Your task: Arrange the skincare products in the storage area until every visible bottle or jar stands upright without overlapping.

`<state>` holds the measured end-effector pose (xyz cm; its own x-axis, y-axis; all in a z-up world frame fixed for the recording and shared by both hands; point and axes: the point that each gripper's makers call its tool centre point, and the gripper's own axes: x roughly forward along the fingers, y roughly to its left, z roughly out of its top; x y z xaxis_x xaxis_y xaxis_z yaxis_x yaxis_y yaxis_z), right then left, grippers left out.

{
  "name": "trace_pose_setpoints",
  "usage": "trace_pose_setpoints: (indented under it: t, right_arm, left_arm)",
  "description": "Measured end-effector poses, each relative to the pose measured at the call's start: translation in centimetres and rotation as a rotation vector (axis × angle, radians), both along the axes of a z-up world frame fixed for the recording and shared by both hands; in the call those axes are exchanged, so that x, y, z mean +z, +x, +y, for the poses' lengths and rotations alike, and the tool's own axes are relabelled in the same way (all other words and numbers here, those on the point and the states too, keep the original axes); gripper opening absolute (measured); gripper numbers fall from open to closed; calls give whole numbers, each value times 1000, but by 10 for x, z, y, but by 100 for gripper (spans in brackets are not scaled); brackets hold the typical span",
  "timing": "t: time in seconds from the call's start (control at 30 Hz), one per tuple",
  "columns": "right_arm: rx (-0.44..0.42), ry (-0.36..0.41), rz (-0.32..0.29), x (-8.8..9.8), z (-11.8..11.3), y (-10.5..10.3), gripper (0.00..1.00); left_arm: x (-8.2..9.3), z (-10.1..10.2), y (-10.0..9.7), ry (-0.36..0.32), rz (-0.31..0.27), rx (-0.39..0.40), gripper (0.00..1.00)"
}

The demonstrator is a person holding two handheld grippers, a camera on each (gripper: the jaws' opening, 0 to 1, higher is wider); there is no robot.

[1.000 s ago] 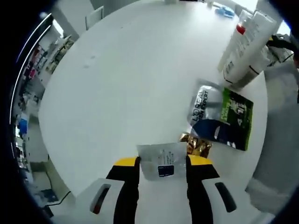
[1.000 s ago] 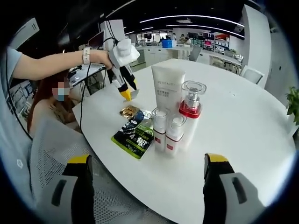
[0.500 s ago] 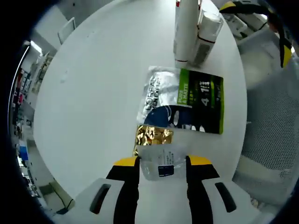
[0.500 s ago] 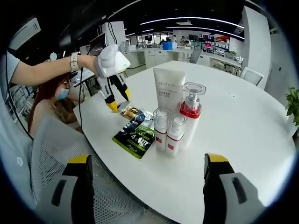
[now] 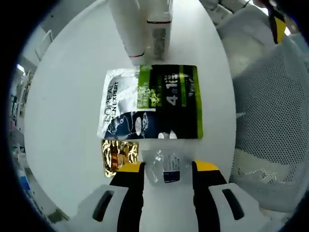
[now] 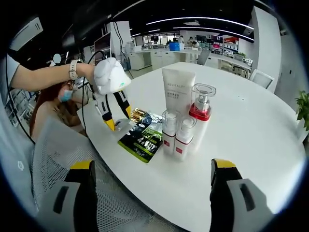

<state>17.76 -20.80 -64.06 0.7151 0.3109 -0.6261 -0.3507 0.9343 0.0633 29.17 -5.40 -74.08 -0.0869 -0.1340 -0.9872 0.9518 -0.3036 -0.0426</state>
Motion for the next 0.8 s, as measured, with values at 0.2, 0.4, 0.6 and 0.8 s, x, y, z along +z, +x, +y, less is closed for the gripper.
trace_pose_setpoints:
  t: [0.2,0.4,0.6,0.8]
  right_arm:
    - [-5,1,4,-1,-1,-2,98]
    - [-15,1,9,-3,-3,-4,98]
    - [-16,0,19,-6,-3,-5,98]
    - [-8,6,20,-7,0,-5,98]
  left_arm:
    - [-7,-3,-2,23,-13,-10,37]
    - [-15,0,-5,55,-29,-34,37]
    - [-13,-1,-6,29,-71,-51,37]
    - [-11,-1,-3,-17,-73,-37,38]
